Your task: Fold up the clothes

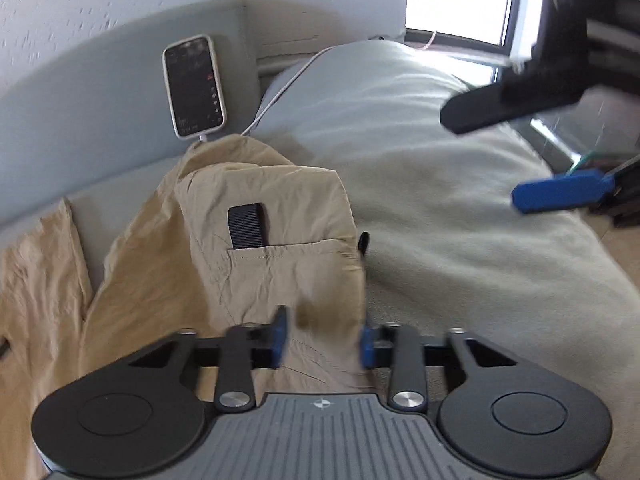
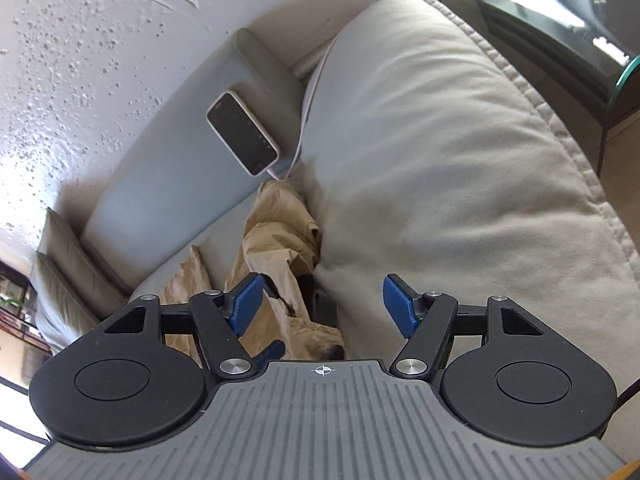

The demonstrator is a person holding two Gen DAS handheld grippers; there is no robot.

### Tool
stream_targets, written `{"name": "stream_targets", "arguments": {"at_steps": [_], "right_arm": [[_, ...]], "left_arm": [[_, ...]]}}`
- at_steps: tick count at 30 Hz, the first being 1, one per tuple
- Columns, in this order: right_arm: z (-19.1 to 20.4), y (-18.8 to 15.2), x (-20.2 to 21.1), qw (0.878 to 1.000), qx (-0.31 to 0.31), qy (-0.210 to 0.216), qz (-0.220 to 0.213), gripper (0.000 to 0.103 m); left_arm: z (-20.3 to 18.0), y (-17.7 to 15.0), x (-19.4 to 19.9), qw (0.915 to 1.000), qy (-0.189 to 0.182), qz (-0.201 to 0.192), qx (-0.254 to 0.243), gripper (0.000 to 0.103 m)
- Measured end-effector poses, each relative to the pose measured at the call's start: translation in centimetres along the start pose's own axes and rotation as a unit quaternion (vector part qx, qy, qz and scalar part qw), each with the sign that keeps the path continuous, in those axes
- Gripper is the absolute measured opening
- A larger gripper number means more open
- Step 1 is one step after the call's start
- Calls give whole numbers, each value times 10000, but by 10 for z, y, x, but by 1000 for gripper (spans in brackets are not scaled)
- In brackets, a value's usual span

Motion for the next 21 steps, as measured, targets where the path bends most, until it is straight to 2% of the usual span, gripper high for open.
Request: {"name": "stream_targets", "arguments": {"at_steps": [2, 5, 7, 10, 12, 17, 19, 20, 21], "right_arm": [[-3, 8, -21, 9993, -186, 282, 135, 69], [-3, 16, -54, 9951, -481, 793, 348, 69], [0, 21, -78, 9937, -605, 860, 383, 69], [9, 29, -114, 9944, -653, 729, 394, 69], [11, 35, -137, 9927, -900, 720, 356, 68], [28, 41, -170, 9731, -1644, 1534, 498, 54], [32, 49, -171, 9775, -1675, 1256, 243, 53], [31, 54, -169, 9799, -1708, 1029, 71, 48], [30, 61, -166, 9831, -1653, 783, -107, 32]], "left_arm": [[29, -4, 13, 9985, -270, -135, 464, 6], [69, -16, 33, 9935, -464, -335, 988, 6], [89, -24, 41, 9898, -568, -364, 1254, 5], [99, -28, 45, 9881, -673, -375, 1333, 5], [101, -29, 46, 9875, -719, -378, 1350, 5], [96, -30, 53, 9876, -873, -377, 1247, 5], [93, -28, 59, 9885, -917, -433, 1124, 5], [91, -28, 63, 9893, -941, -460, 1018, 5], [88, -27, 67, 9901, -965, -485, 898, 5]]}}
Point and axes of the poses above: each gripper's, at about its wrist camera, not at the fingertips, and x roughly against the way its jaws point, z to its left, y to its top, the point moved 7 cm from there along -x, roughly the way its jaws point, and after that the axes turned 13 degrees about z, right-handed, at the moved point
